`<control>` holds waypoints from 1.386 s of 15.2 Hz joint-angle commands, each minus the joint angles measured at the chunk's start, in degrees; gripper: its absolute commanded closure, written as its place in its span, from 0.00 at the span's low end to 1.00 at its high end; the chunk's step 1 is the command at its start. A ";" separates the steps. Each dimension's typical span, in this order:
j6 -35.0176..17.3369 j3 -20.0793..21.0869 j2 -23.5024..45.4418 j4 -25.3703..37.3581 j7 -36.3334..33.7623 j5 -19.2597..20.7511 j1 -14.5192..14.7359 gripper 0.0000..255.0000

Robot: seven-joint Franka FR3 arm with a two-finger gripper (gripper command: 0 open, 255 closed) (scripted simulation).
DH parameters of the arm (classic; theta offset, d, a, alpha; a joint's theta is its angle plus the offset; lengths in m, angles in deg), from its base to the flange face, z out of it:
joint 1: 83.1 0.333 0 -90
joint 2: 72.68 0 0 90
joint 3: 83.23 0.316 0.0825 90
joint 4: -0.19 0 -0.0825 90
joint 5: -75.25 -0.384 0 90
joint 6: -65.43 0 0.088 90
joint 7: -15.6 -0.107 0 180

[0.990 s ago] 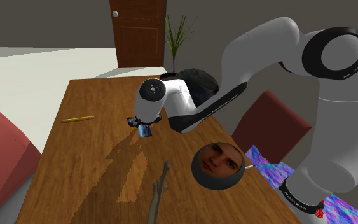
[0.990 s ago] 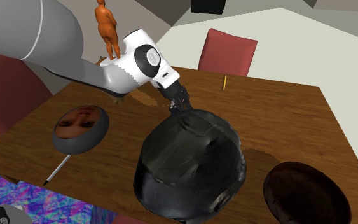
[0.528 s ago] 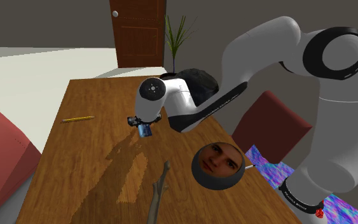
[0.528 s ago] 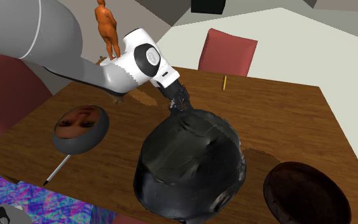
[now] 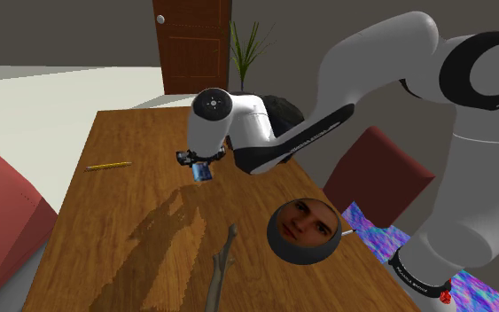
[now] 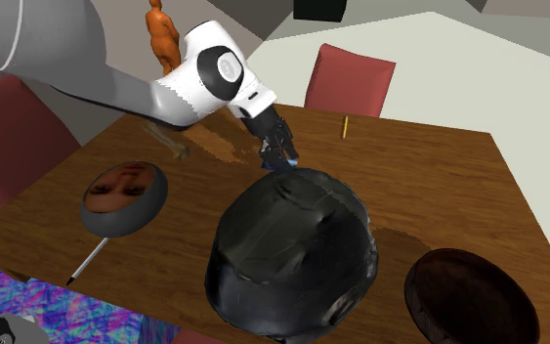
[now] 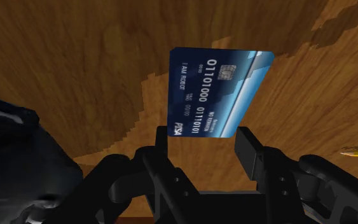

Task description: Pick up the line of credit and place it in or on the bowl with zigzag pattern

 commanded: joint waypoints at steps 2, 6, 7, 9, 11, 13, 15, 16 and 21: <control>0.83 0.82 -1.32 0.37 1.65 -1.90 -0.52 1.00; 2.02 1.83 -3.02 1.16 4.06 -4.46 -1.30 1.00; 2.33 2.07 -3.43 1.39 4.66 -5.08 -1.49 1.00; 2.99 2.52 -4.21 1.88 5.85 -6.31 -1.83 1.00; 3.68 2.95 -4.97 2.43 7.03 -7.51 -2.15 1.00; 4.40 3.35 -5.68 3.04 8.19 -8.68 -2.45 1.00; 5.16 3.73 -6.36 3.70 9.33 -9.80 -2.72 1.00; 5.55 3.90 -6.69 4.05 9.89 -10.35 -2.84 1.00; 6.20 4.11 -7.87 5.34 13.07 -12.49 -4.24 1.00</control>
